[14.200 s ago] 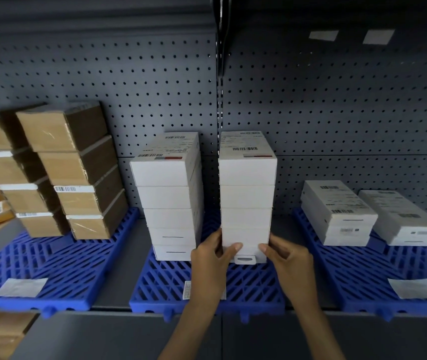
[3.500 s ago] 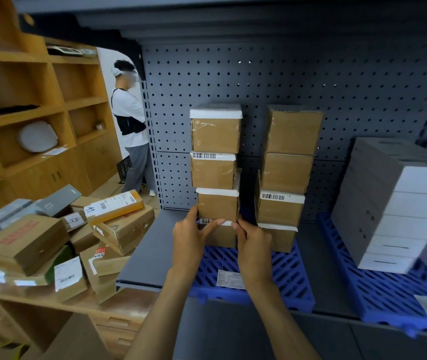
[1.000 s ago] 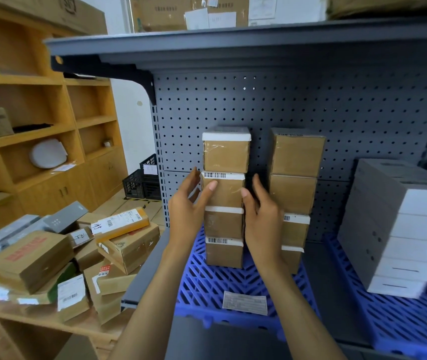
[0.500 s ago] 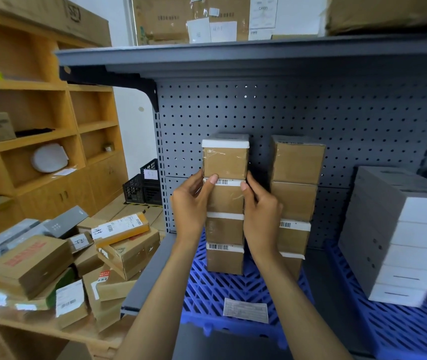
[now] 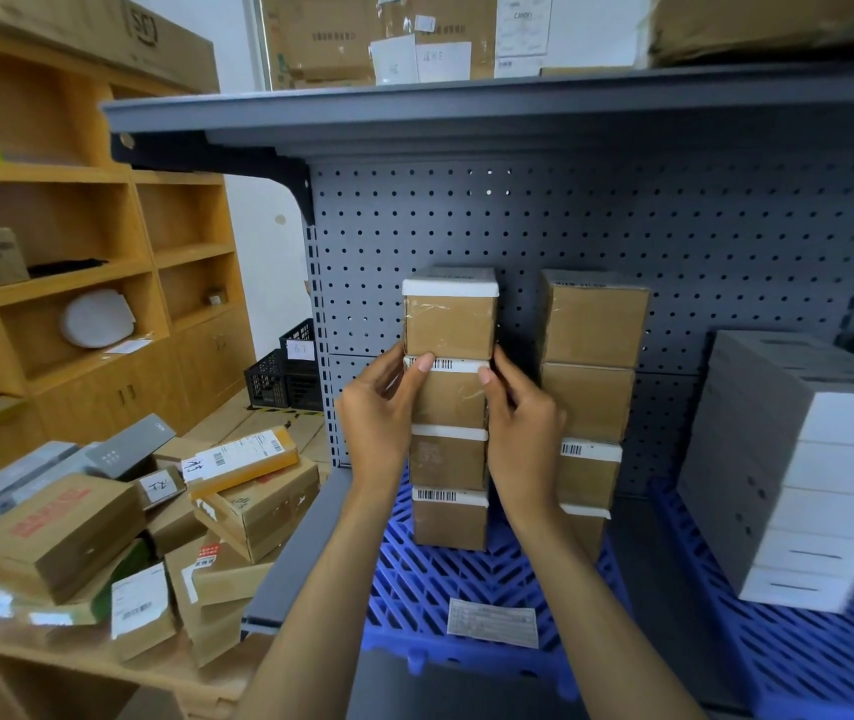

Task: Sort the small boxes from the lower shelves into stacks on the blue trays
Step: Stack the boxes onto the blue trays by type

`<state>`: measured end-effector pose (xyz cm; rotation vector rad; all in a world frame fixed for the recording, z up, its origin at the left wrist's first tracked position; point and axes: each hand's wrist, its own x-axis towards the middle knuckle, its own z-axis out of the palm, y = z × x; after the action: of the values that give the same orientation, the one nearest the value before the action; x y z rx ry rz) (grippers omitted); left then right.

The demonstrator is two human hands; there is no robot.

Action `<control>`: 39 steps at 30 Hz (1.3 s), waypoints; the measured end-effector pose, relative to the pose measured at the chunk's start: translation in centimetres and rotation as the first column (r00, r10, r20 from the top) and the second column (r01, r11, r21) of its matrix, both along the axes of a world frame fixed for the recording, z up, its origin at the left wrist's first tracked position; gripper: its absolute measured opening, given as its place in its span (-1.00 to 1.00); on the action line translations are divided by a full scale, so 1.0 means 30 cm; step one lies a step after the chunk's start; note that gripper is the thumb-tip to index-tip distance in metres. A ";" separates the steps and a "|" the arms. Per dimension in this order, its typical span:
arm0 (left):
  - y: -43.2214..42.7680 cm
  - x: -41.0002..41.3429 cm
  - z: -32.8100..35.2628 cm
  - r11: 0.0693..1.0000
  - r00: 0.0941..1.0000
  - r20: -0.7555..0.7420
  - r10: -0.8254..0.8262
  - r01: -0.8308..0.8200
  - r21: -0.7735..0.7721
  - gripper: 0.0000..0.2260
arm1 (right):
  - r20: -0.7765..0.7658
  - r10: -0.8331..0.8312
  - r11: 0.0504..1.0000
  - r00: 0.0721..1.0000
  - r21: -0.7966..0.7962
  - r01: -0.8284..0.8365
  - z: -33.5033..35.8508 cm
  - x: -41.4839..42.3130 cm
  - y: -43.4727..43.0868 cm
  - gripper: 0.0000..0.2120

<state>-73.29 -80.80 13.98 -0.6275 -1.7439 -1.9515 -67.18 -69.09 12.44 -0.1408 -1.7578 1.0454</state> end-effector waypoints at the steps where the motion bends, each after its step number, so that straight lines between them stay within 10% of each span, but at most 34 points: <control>1: -0.002 0.000 -0.008 1.000 1.000 0.007 -0.005 0.005 -0.013 -0.61 | 0.008 -0.001 1.000 1.000 0.008 0.001 -0.007 0.003 0.003 -0.61; 11: -0.119 0.077 -0.274 0.954 0.989 0.123 0.081 -0.041 -0.297 -0.52 | 0.126 0.050 0.996 0.991 0.061 -0.058 -0.128 0.164 0.029 -0.73; 19: -0.170 0.181 -0.396 0.636 0.957 -0.227 0.182 -0.291 -0.714 -0.83 | 0.428 -0.209 0.873 0.879 0.487 -0.030 -0.260 0.310 0.094 -0.72; 25: -0.122 0.249 -0.386 0.566 0.899 -0.437 0.029 -0.375 -0.734 -0.73 | 0.485 -0.274 0.828 0.830 0.558 -0.052 -0.308 0.429 0.165 -0.74; 39: 0.337 0.716 -0.355 0.439 0.905 -0.371 -0.207 -0.253 -0.862 -0.80 | 0.529 -0.437 0.817 0.728 0.572 0.074 -0.329 0.982 0.544 -0.71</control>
<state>-51.80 -70.71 3.33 -1.2493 -2.3553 -0.5358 -37.72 -52.77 2.57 -0.4457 -2.4978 0.2622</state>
